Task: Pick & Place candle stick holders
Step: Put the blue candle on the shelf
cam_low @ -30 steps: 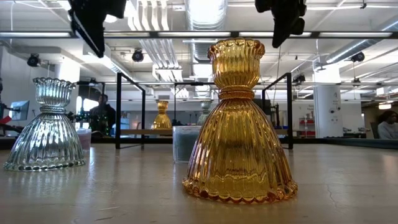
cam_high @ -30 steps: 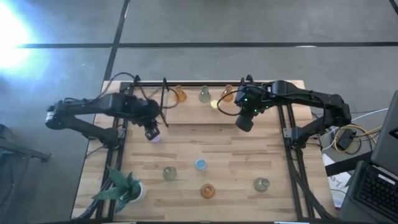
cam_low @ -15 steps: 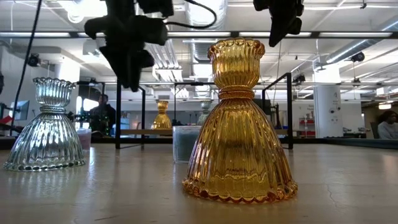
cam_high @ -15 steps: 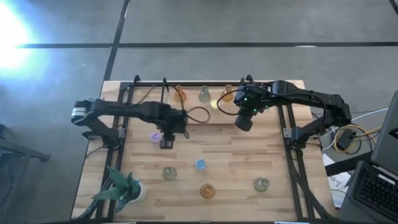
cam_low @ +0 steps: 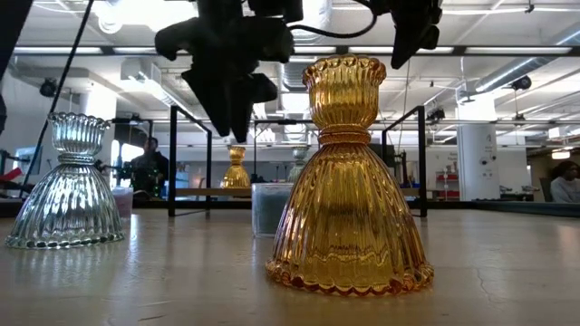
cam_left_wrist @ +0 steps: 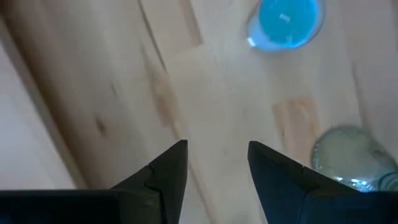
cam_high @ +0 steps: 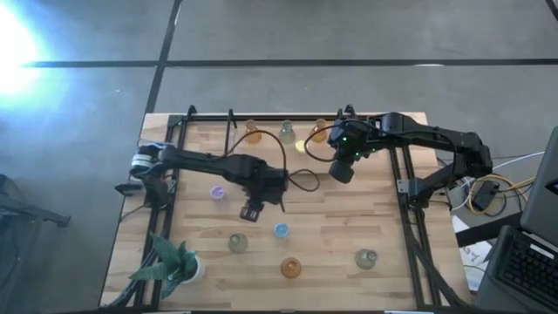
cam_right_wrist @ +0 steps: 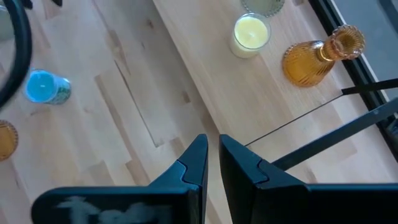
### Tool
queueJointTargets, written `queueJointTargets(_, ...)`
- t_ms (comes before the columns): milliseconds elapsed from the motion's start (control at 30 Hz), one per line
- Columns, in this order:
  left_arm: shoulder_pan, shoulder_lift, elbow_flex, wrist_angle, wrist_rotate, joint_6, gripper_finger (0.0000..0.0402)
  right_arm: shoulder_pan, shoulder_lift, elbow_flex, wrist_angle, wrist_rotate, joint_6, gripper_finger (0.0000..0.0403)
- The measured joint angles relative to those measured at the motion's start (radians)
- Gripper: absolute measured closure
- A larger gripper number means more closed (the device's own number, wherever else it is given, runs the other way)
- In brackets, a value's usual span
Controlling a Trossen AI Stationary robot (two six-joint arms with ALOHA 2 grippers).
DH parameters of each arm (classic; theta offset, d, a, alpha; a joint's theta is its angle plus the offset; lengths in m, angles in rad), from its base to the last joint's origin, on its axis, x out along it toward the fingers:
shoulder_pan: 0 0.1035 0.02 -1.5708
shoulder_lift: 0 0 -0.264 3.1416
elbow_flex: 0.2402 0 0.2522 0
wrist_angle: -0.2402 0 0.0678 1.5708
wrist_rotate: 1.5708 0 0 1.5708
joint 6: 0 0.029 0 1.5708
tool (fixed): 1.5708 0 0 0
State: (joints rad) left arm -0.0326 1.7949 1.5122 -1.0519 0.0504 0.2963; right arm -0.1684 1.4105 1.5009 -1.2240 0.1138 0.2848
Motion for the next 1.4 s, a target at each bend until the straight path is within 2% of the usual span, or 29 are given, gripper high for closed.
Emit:
queueJointTargets(267,-0.010,0.079,0.064,0.005,0.112,0.025,0.0183,0.000,-0.002,0.000,0.001,0.001,0.008,0.0369)
queueJointTargets(500,-0.010,0.086,0.065,0.059,0.119,0.048,0.0117,0.000,-0.002,0.000,0.001,0.000,0.000,0.0369)
queueJointTargets(633,-0.010,0.086,0.057,0.112,0.150,0.085,0.0096,0.000,-0.002,0.000,0.001,0.000,-0.015,0.0369)
queueJointTargets(900,-0.014,0.105,0.018,0.218,0.282,0.198,0.0094,0.000,-0.002,0.000,0.000,0.000,-0.053,0.0369)
queueJointTargets(1400,-0.049,0.182,0.016,0.257,0.316,0.291,0.0097,-0.003,-0.002,-0.001,0.000,0.019,-0.079,0.0369)
